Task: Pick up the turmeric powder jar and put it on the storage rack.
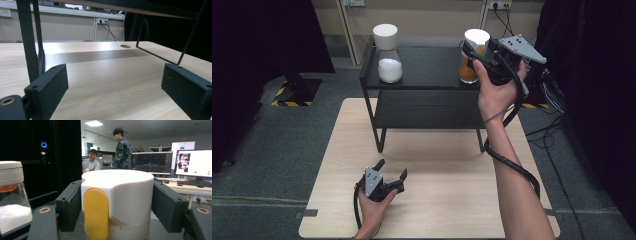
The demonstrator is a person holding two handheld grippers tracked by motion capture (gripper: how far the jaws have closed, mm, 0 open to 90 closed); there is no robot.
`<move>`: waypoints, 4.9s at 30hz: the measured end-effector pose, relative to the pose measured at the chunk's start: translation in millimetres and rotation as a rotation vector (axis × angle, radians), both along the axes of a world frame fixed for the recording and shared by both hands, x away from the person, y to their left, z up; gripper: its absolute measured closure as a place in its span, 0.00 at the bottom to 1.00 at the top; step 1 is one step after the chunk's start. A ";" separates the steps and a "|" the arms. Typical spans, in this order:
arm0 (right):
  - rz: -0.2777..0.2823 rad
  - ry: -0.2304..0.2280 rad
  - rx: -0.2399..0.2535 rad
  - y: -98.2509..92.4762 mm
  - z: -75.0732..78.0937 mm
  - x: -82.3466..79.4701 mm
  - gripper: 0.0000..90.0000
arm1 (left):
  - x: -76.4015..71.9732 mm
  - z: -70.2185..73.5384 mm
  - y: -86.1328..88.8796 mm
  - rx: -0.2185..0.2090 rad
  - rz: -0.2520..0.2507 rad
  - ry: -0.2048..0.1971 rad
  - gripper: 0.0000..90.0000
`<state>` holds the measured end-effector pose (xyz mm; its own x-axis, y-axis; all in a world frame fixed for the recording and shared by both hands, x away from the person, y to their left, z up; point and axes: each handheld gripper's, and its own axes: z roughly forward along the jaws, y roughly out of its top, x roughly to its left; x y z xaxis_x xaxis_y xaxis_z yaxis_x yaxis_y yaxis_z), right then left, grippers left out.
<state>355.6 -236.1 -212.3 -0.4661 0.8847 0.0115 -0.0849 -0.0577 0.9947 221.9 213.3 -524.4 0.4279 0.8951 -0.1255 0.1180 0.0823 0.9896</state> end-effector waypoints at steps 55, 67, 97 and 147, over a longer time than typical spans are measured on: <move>0.076 -0.012 0.022 -69.2 -97.6 -62.1 0.04 | -1.1 -0.7 -1.0 0.006 0.004 -0.008 0.07; 0.090 -0.007 0.016 -71.8 -105.4 -68.9 0.04 | -1.2 -0.7 -1.0 0.008 0.003 -0.009 0.07; 0.088 0.069 0.011 -90.6 -151.3 -83.3 0.04 | -1.2 -0.8 -1.3 0.008 0.003 -0.009 0.07; 0.101 0.250 -0.041 -104.8 -230.2 -93.7 0.04 | -1.5 -1.1 -1.1 0.005 0.005 -0.010 0.07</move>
